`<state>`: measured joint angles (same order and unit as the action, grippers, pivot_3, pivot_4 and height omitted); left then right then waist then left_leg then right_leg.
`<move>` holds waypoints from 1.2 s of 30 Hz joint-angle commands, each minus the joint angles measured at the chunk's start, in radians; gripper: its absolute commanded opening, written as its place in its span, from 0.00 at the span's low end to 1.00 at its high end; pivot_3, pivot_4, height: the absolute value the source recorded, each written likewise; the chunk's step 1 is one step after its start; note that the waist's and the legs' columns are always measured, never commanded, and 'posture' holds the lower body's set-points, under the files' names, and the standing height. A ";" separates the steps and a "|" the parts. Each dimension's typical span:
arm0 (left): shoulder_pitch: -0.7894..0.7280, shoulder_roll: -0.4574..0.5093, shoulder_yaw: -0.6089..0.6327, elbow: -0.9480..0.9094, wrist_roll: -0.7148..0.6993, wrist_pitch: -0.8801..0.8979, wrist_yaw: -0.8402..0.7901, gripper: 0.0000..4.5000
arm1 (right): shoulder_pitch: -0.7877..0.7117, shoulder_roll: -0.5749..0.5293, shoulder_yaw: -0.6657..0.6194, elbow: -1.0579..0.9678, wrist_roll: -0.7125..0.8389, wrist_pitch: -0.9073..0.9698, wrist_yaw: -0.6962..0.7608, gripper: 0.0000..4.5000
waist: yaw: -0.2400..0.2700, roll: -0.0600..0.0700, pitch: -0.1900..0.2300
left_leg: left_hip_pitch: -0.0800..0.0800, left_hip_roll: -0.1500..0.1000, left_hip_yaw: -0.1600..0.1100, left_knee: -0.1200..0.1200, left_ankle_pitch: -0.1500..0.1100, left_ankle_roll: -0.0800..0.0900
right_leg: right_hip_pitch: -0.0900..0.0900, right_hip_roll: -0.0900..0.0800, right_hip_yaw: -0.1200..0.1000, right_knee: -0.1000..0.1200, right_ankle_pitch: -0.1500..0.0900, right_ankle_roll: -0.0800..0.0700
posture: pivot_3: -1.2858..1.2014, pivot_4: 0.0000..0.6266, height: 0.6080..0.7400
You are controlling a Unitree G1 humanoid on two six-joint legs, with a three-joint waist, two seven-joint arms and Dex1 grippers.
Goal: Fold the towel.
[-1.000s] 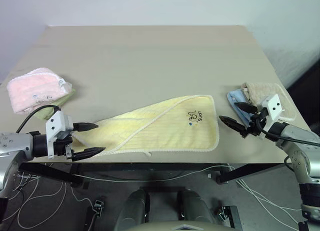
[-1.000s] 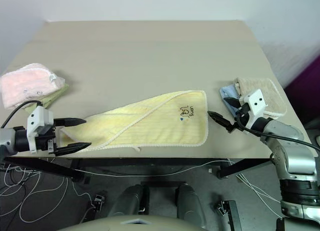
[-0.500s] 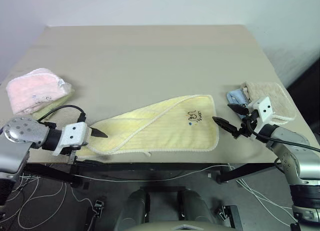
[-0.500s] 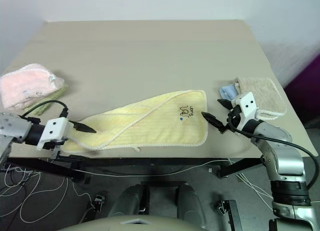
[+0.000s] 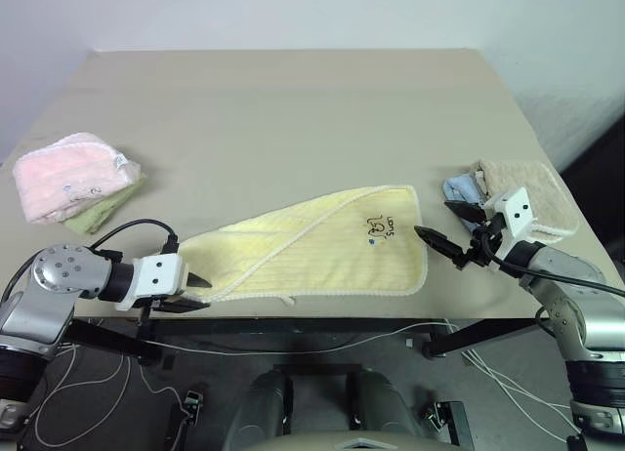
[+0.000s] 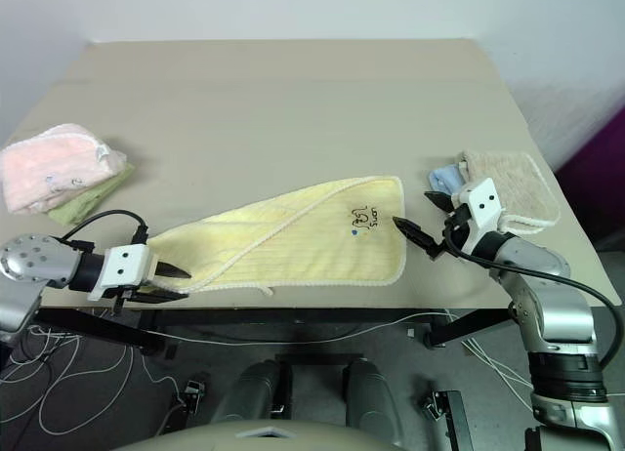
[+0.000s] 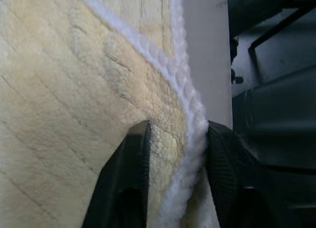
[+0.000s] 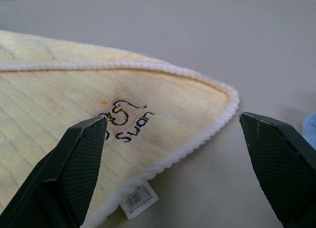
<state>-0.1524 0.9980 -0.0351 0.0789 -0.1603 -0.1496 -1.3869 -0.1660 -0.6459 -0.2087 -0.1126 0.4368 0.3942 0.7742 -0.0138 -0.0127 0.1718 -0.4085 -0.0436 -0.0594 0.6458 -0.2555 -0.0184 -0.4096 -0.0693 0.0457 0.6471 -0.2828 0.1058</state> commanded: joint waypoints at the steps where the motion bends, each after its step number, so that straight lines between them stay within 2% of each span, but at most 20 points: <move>1: 0.015 0.014 0.006 0.004 0.010 -0.024 0.007 0.40 | -0.022 0.009 -0.001 -0.014 0.003 -0.025 0.002 1.00 | 0.000 0.000 0.000 | 0.000 0.000 0.000 0.000 0.000 0.000 | 0.000 0.000 0.000 0.000 0.000 0.000 | 0.52 0.24 1.00; 7: 0.039 0.021 0.033 -0.023 -0.034 0.001 0.002 0.40 | -0.027 0.010 0.003 -0.004 0.001 -0.031 0.006 1.00 | 0.000 0.000 0.000 | 0.000 0.000 0.000 0.000 0.000 0.000 | 0.000 0.000 0.000 0.000 0.000 0.000 | 0.52 0.24 1.00; 11: 0.053 0.024 0.053 -0.077 -0.117 0.090 -0.024 0.40 | -0.032 0.011 0.006 0.001 -0.001 -0.033 0.006 1.00 | -0.001 0.000 0.000 | 0.000 0.000 0.000 0.000 0.000 0.000 | 0.000 0.000 0.000 0.000 0.000 0.000 | 0.52 0.24 1.00; 19: 0.066 0.028 0.059 -0.108 -0.126 0.134 -0.006 0.40 | -0.035 0.010 0.010 0.003 -0.003 -0.034 0.005 1.00 | 0.000 0.000 0.000 | 0.000 0.000 0.000 0.000 0.000 0.000 | 0.000 0.000 0.000 0.000 0.000 0.000 | 0.52 0.24 1.00; 22: 0.053 0.017 0.062 -0.107 -0.124 0.147 0.017 0.27 | -0.038 0.008 0.010 0.003 -0.004 -0.032 0.004 1.00 | 0.000 0.000 0.000 | 0.000 0.000 0.000 0.001 0.000 0.000 | 0.000 0.001 0.000 0.000 0.000 0.000 | 0.52 0.24 1.00; 25: 0.047 0.012 0.065 -0.114 -0.132 0.159 0.029 0.05 | -0.038 0.007 0.009 0.003 -0.004 -0.031 0.005 1.00 | 0.000 0.000 0.000 | 0.000 0.000 0.000 0.001 0.000 0.000 | 0.000 0.001 0.000 0.000 0.000 0.000 | 0.52 0.24 1.00; 26: 0.047 0.011 0.066 -0.116 -0.133 0.161 0.033 0.01 | -0.038 0.006 0.009 0.004 -0.004 -0.032 0.006 1.00 | 0.000 0.000 0.000 | 0.000 0.000 0.000 0.001 0.000 0.000 | 0.000 0.001 0.000 0.001 0.000 0.000 | 0.52 0.24 1.00; 33: 0.063 0.008 0.080 -0.129 -0.160 0.180 0.039 0.01 | -0.045 0.001 0.004 0.019 -0.010 -0.041 0.011 1.00 | 0.000 0.000 0.000 | 0.000 0.000 0.000 0.001 0.000 0.000 | 0.000 0.001 0.000 0.001 0.000 0.000 | 0.52 0.24 1.00; 36: 0.045 -0.013 0.123 -0.142 -0.218 0.223 0.061 0.01 | -0.055 -0.002 0.008 0.014 -0.016 -0.046 0.015 1.00 | 0.000 0.000 0.000 | 0.000 0.000 0.000 0.001 0.000 0.000 | 0.000 0.001 0.000 0.001 0.000 0.000 | 0.52 0.24 1.00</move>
<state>-0.0911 0.9911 0.0330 -0.0267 -0.3295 0.0514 -1.3422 -0.2007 -0.6382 -0.1900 -0.0803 0.4156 0.3717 0.7833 -0.0136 -0.0128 0.1718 -0.4084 -0.0433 -0.0594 0.6465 -0.2556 -0.0182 -0.4094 -0.0684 0.0458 0.6476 -0.2828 0.1059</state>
